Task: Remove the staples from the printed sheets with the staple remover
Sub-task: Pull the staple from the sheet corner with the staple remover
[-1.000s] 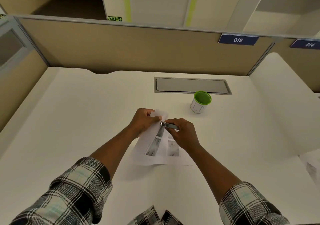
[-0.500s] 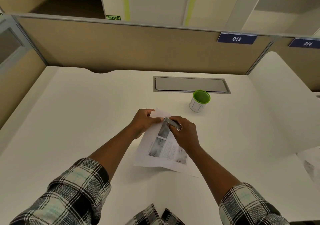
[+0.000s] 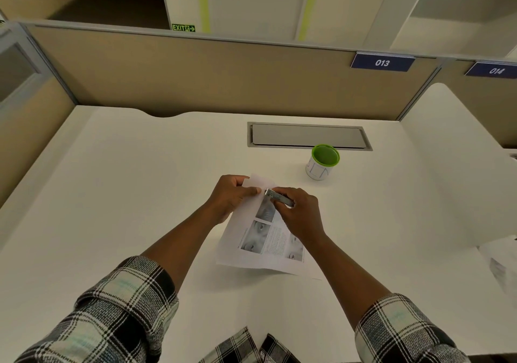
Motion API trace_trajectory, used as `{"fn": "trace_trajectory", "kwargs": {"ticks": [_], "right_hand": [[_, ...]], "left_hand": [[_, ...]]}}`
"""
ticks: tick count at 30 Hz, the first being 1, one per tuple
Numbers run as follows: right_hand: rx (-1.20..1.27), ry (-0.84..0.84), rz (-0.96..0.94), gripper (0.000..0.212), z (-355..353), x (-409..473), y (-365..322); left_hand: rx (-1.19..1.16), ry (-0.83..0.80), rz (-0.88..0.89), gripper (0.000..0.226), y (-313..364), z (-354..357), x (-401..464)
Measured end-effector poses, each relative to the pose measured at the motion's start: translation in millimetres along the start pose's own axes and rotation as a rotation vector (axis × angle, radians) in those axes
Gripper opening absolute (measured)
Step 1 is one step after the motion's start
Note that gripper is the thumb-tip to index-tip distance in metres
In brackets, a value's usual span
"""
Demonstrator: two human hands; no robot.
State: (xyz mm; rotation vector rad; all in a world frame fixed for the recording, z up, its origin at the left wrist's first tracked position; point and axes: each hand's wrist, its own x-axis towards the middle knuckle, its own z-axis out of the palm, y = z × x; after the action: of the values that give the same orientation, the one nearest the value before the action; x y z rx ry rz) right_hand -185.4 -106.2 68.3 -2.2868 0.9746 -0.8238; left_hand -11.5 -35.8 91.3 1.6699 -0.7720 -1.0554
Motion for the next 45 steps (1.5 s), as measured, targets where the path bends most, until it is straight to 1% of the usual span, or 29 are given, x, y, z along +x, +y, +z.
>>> {"fn": "trace_trajectory", "kwargs": {"ticks": [3, 8, 12, 17, 22, 26, 30, 32, 35, 37, 45], "right_hand": [[0.022, 0.017, -0.003, 0.022, -0.8, -1.1, -1.9], [0.087, 0.026, 0.033, 0.021, -0.5, -2.9, -5.2], [0.129, 0.038, 0.066, 0.021, -2.4, -4.0, -7.6], [0.154, 0.026, 0.076, 0.022, -3.3, -3.6, -6.8], [0.111, 0.023, 0.056, 0.021, -2.8, -2.8, -7.1], [0.027, 0.030, 0.016, 0.020, -0.7, -2.1, -3.8], [-0.013, 0.028, 0.029, 0.020, 1.7, -2.0, -3.5], [-0.013, 0.009, 0.038, 0.018, 2.0, -0.4, -3.3], [-0.059, -0.044, -0.007, 0.011, 0.6, 2.1, -4.1], [-0.068, -0.050, -0.025, 0.012, -1.0, 3.1, -5.3], [-0.099, -0.040, -0.067, 0.024, -3.3, 5.5, -3.6]], "left_hand": [[-0.032, 0.008, 0.007, 0.006, -1.4, 0.5, -1.2], [-0.069, 0.025, -0.002, 0.014, -3.7, 2.5, -2.3], [-0.097, 0.031, -0.003, 0.015, -3.2, 2.7, -3.8], [-0.115, 0.022, -0.004, 0.018, -2.3, 2.8, -4.7], [-0.087, 0.034, -0.007, 0.022, -3.3, 4.9, -3.4], [-0.076, 0.036, 0.010, 0.020, -3.9, 5.8, -4.3], [-0.044, 0.046, 0.006, 0.028, -7.1, 6.1, -3.5], [-0.025, 0.051, 0.009, 0.030, -7.6, 5.5, -3.7], [-0.028, 0.048, 0.012, 0.030, -8.9, 4.1, -4.3], [-0.032, 0.049, 0.000, 0.032, -9.9, 3.1, -4.7], [0.021, 0.042, 0.009, 0.017, -3.4, 0.7, -4.9]]}}
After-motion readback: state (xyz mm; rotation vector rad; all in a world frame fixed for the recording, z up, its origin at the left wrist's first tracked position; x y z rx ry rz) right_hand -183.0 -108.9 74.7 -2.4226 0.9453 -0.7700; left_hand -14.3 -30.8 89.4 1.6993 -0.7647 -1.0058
